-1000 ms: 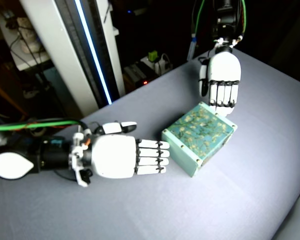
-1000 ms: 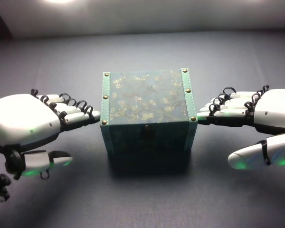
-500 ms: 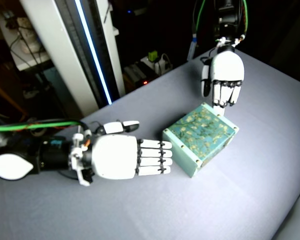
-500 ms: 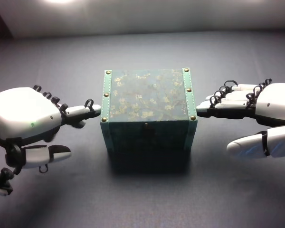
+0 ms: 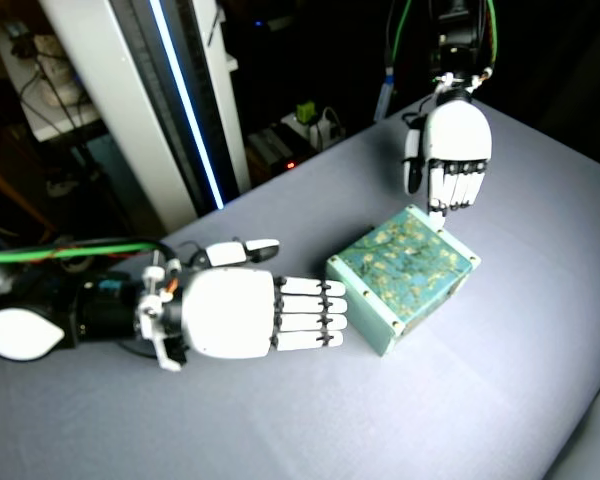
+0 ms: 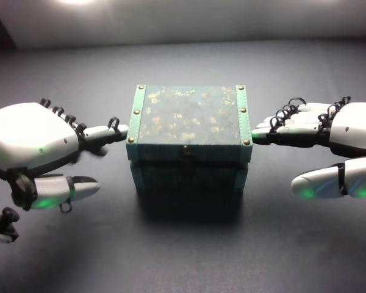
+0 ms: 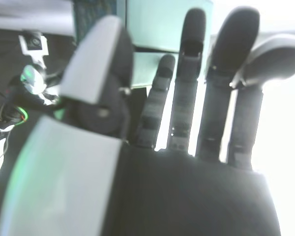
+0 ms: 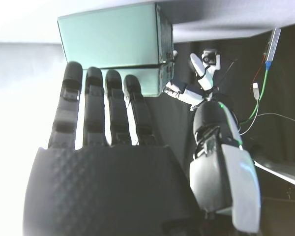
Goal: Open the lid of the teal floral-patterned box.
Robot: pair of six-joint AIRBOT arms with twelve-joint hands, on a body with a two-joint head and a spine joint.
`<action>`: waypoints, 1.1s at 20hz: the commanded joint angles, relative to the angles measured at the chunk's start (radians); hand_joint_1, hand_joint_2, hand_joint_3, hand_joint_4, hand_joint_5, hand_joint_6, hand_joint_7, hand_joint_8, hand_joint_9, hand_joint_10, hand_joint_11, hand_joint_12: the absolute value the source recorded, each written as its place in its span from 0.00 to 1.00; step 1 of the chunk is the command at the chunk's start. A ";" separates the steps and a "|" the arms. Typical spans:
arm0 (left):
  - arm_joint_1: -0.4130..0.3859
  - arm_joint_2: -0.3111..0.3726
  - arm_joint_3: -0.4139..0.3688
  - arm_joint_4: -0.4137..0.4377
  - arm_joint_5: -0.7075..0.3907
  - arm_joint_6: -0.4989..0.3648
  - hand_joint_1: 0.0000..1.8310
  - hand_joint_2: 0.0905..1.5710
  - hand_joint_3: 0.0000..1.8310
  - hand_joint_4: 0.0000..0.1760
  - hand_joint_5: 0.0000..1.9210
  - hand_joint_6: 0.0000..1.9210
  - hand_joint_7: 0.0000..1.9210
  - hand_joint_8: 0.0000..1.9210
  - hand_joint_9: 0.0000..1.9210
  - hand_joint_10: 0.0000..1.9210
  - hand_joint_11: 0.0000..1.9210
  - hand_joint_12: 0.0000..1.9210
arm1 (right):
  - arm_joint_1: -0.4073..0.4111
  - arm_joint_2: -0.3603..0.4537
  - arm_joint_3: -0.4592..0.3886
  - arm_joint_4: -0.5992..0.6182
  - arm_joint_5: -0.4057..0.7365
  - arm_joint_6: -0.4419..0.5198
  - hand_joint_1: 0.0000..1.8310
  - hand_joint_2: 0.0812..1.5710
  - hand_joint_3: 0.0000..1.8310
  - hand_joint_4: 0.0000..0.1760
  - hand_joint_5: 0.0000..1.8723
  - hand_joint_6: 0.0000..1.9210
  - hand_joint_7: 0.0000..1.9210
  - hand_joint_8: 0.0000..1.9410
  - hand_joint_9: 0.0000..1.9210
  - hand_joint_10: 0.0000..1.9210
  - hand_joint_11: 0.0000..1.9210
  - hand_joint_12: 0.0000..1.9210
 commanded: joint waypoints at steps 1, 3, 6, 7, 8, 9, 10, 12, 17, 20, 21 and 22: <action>-0.015 0.000 -0.002 -0.017 -0.163 -0.006 0.19 0.92 0.00 0.12 0.03 0.00 0.23 0.00 0.40 0.07 0.24 0.63 | 0.018 0.003 0.000 0.054 0.136 0.012 0.00 0.76 0.00 0.00 0.08 0.00 0.07 0.00 0.07 0.00 0.01 0.15; -0.015 0.000 -0.002 -0.027 -0.182 -0.006 0.21 0.91 0.00 0.00 0.01 0.00 0.16 0.00 0.29 0.00 0.17 0.50 | 0.019 0.003 0.000 0.064 0.144 0.012 0.00 0.75 0.00 0.00 0.07 0.00 0.07 0.00 0.07 0.00 0.02 0.11; -0.014 0.000 -0.002 -0.040 -0.205 -0.006 0.12 0.93 0.00 0.00 0.01 0.00 0.11 0.00 0.16 0.00 0.07 0.40 | 0.019 0.004 0.001 0.078 0.154 0.012 0.00 0.74 0.00 0.00 0.09 0.01 0.08 0.01 0.08 0.01 0.04 0.12; -0.013 0.000 -0.003 -0.044 -0.211 -0.006 0.10 0.94 0.00 0.00 0.01 0.00 0.13 0.00 0.18 0.00 0.05 0.48 | 0.019 0.005 0.001 0.081 0.157 0.012 0.00 0.75 0.00 0.00 0.09 0.01 0.09 0.01 0.09 0.01 0.05 0.12; -0.011 0.000 -0.003 -0.052 -0.221 -0.005 0.10 0.94 0.00 0.00 0.00 0.00 0.11 0.00 0.16 0.00 0.02 0.49 | 0.019 0.005 0.001 0.087 0.161 0.012 0.00 0.76 0.00 0.00 0.10 0.01 0.09 0.01 0.09 0.01 0.06 0.12; -0.008 0.000 -0.003 -0.064 -0.232 -0.003 0.10 0.94 0.00 0.00 0.00 0.00 0.09 0.00 0.14 0.00 0.00 0.49 | 0.019 0.005 0.001 0.094 0.167 0.012 0.00 0.76 0.00 0.00 0.10 0.01 0.09 0.01 0.09 0.01 0.05 0.12; -0.006 0.000 -0.003 -0.074 -0.244 -0.001 0.10 0.94 0.00 0.00 0.00 0.00 0.09 0.00 0.14 0.00 0.00 0.49 | 0.019 0.005 0.001 0.101 0.173 0.012 0.00 0.76 0.00 0.00 0.10 0.01 0.09 0.01 0.09 0.01 0.05 0.12; -0.006 -0.002 -0.004 -0.088 -0.262 0.004 0.06 0.95 0.00 0.00 0.00 0.00 0.01 0.00 0.05 0.00 0.00 0.29 | 0.019 0.005 0.001 0.115 0.185 0.012 0.00 0.76 0.00 0.00 0.10 0.01 0.09 0.00 0.09 0.00 0.04 0.12; -0.008 -0.015 -0.005 -0.140 -0.306 0.037 0.06 0.95 0.00 0.00 0.03 0.01 0.07 0.01 0.10 0.01 0.00 0.36 | 0.019 -0.002 0.007 0.165 0.216 0.006 0.00 0.74 0.00 0.00 0.13 0.00 0.13 0.01 0.12 0.01 0.08 0.11; -0.001 -0.022 -0.006 -0.168 -0.329 0.046 0.07 0.94 0.00 0.00 0.03 0.00 0.06 0.00 0.08 0.00 0.00 0.31 | 0.019 -0.006 0.008 0.195 0.226 -0.010 0.00 0.73 0.00 0.00 0.13 0.00 0.13 0.00 0.12 0.01 0.09 0.12; 0.004 -0.025 -0.007 -0.184 -0.340 0.053 0.09 0.94 0.00 0.00 0.03 0.00 0.05 0.00 0.08 0.00 0.00 0.31 | 0.019 -0.009 0.009 0.207 0.232 -0.013 0.00 0.72 0.00 0.00 0.13 0.00 0.12 0.00 0.11 0.00 0.08 0.11; 0.013 -0.029 -0.007 -0.209 -0.357 0.064 0.07 0.93 0.00 0.00 0.01 0.00 0.05 0.00 0.08 0.00 0.00 0.32 | 0.019 -0.015 0.010 0.225 0.242 -0.019 0.00 0.74 0.00 0.00 0.13 0.00 0.13 0.00 0.11 0.00 0.07 0.11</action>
